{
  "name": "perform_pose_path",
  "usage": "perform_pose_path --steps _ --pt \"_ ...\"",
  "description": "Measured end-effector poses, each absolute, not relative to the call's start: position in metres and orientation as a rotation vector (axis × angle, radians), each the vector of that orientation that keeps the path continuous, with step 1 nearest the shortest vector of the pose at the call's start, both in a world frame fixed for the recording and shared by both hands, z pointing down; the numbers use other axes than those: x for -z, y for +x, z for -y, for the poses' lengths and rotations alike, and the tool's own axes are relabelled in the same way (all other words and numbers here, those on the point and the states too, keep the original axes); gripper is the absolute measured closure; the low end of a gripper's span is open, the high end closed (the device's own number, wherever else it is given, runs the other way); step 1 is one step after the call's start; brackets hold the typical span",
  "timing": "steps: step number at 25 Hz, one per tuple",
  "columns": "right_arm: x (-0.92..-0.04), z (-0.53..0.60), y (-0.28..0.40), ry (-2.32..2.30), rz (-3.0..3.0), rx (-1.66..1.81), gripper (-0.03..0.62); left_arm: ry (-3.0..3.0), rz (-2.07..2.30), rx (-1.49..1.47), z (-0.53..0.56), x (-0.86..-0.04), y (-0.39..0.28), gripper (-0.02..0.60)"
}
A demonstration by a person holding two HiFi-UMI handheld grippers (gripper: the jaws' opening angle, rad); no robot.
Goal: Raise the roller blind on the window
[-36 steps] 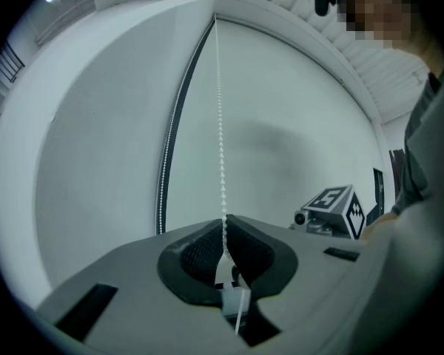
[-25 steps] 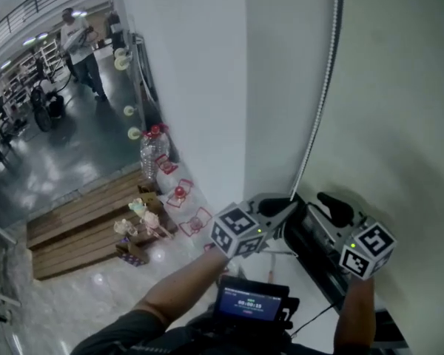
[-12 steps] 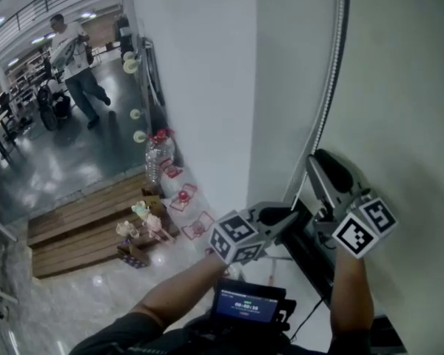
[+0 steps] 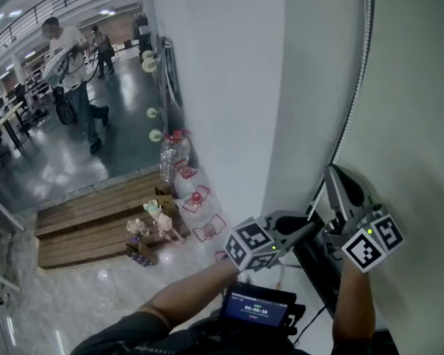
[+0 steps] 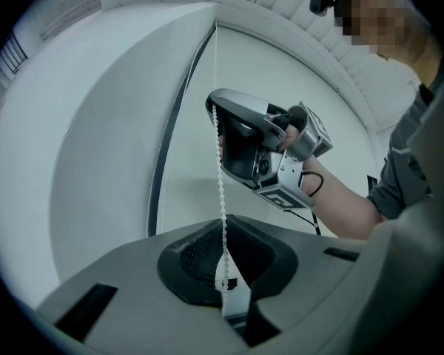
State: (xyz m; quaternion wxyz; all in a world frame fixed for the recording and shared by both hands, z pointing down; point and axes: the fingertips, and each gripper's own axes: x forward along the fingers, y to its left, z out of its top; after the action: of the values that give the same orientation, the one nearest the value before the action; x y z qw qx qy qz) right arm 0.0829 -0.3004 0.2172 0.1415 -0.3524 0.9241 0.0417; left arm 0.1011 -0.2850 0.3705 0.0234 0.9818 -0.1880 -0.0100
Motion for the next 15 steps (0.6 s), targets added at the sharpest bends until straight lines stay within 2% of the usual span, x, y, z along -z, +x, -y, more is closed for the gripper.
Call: perform_pose_path --steps 5,15 --pt "-0.225 0.295 0.087 -1.051 -2.679 -0.157 0.579 3.046 0.560 0.008 0.280 -0.374 0.109 0.569" --pt "-0.284 0.293 0.097 -1.110 -2.716 -0.051 0.580 2.974 0.526 -0.131 0.277 -0.435 0.121 0.568"
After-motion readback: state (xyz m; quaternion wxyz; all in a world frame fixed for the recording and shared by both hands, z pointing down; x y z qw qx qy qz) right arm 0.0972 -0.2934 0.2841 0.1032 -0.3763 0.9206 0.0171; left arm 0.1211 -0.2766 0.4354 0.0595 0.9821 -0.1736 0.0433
